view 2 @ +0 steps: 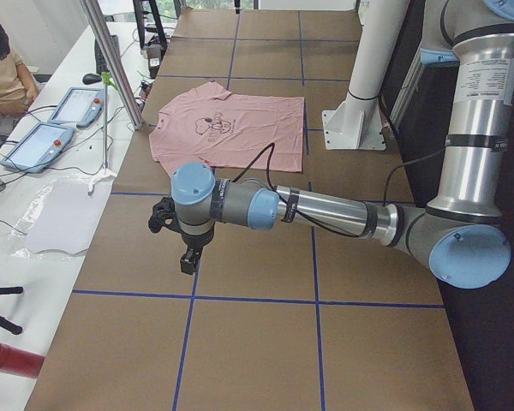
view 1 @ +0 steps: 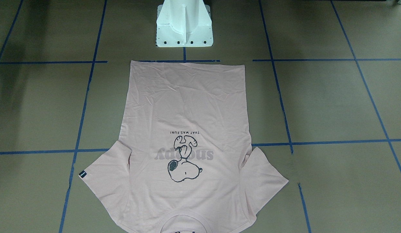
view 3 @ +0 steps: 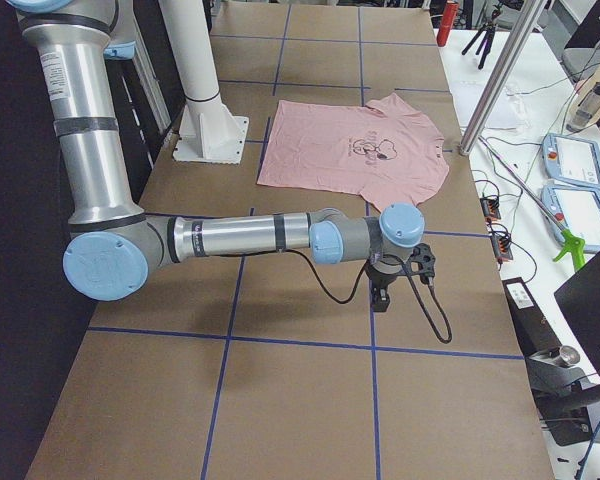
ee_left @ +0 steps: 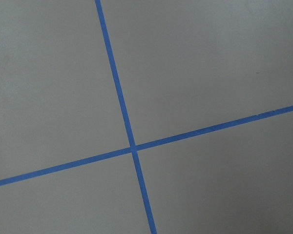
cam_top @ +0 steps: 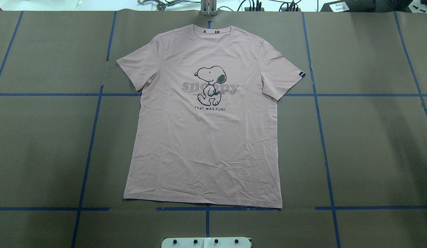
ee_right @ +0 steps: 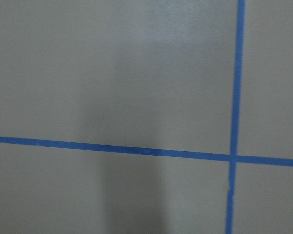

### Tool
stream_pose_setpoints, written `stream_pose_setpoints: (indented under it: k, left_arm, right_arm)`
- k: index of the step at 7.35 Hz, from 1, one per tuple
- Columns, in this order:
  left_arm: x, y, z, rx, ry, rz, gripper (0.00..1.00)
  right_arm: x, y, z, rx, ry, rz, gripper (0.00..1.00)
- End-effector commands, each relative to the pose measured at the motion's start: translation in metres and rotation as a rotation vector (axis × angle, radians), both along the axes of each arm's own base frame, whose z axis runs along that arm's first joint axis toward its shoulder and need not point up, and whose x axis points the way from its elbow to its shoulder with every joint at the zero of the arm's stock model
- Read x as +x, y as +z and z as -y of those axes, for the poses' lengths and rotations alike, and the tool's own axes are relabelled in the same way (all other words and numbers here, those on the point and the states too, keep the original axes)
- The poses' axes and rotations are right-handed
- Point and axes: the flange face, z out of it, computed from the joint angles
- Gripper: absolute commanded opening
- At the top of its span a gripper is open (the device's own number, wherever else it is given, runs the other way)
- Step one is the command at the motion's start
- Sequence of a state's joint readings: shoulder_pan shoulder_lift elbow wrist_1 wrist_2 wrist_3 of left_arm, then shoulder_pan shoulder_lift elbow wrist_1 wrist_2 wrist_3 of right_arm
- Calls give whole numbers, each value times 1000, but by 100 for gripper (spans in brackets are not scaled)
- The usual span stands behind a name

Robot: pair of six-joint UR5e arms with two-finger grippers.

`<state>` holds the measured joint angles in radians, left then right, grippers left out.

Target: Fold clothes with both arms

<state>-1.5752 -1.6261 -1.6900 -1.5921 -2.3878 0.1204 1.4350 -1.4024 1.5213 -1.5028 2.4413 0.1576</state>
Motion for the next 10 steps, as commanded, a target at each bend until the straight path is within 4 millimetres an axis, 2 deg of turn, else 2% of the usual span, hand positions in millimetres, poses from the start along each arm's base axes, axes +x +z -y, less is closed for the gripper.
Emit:
stream_pose_setpoints:
  k: [1,2,3,4,5,6,8,9,10]
  left_arm:
    - [11,-6,5,22,14,-13,100]
    - [14,-9,4,77,21,-18,100]
    - [14,-4,3,76,21,-21,100]
    - [14,2,-4,70,25,-22,100]
    - [14,0,-4,75,25,-22,100]
    - [14,-1,-5,77,25,-22,100]
    - [16,-3,-6,77,33,-53,100]
    - [16,-2,-6,77,35,-54,100]
    - [16,-4,-7,82,35,-54,100]
  right_arm:
    - [-111,-73,35,39,42,-5,100]
    - [-175,-95,38,80,58,-45,100]
    - [-211,-121,67,23,147,-5,100]
    - [-247,-135,90,-49,237,40,100]
    - [-275,-135,101,-74,281,45,99]
    - [-293,-135,112,-68,307,9,98]
    - [-310,-130,124,-97,307,-14,96]
    - [-328,-130,117,-154,332,-9,92]
    - [-336,-121,114,-176,339,-25,88]
